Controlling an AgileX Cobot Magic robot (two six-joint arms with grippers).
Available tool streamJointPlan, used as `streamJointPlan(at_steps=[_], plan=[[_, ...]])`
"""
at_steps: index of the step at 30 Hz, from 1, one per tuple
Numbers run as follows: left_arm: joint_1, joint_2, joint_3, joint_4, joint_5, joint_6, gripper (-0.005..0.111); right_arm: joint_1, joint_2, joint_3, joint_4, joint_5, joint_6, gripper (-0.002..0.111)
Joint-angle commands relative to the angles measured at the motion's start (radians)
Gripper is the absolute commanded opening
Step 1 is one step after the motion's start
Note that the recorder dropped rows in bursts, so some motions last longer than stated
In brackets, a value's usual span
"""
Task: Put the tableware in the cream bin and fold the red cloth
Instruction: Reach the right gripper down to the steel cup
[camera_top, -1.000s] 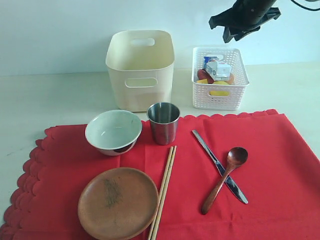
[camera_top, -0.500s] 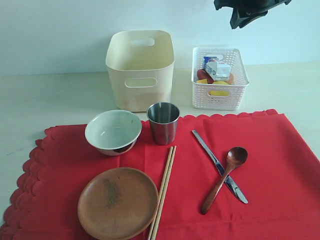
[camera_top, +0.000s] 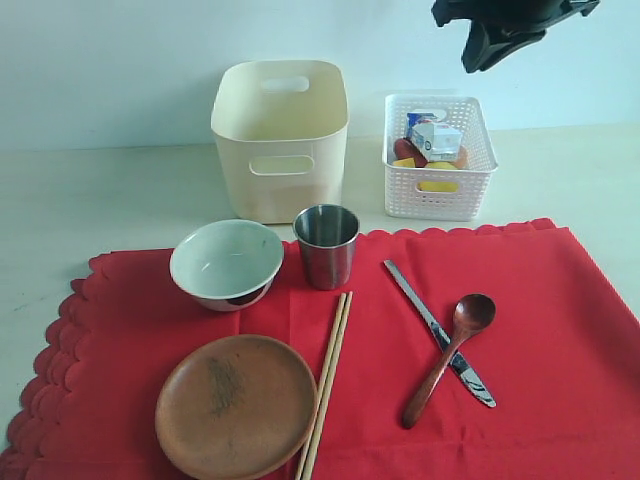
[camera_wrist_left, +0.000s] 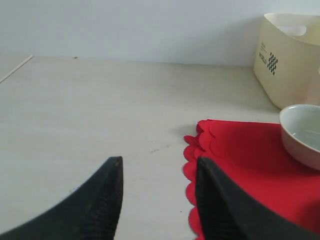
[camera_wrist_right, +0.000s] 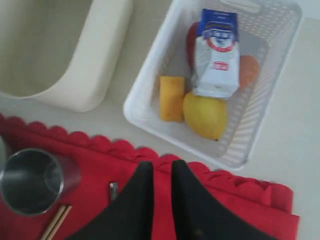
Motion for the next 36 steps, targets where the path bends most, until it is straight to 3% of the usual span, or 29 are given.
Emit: streamJointPlan(at_steps=[1,8,23,26,28,31,36], plan=[[0.003,-0.006,0.002,0.001,-0.006,-0.005,0.045,0.012,-0.045,0.1,0.142,-0.042,-0.095,0.013],[0.003,-0.006,0.002,0.001,-0.006,-0.005,0.045,0.012,-0.047,0.214,0.224,-0.083,-0.202,0.013],[0.003,-0.006,0.002,0.001,-0.006,-0.005,0.045,0.066,0.06,0.22,0.201,-0.034,-0.254,0.014],[0.003,-0.006,0.002,0.001,-0.006,-0.005,0.045,0.105,0.077,0.22,0.157,-0.043,-0.254,0.02],[0.003,-0.006,0.002,0.001,-0.006,-0.005,0.045,0.141,0.088,0.22,0.123,-0.056,-0.247,0.033],[0.003,-0.006,0.002,0.001,-0.006,-0.005,0.045,0.176,0.096,0.22,0.107,-0.065,-0.247,0.041],[0.003,-0.006,0.002,0.001,-0.006,-0.005,0.045,0.236,0.114,0.22,0.006,-0.095,-0.206,0.043]])
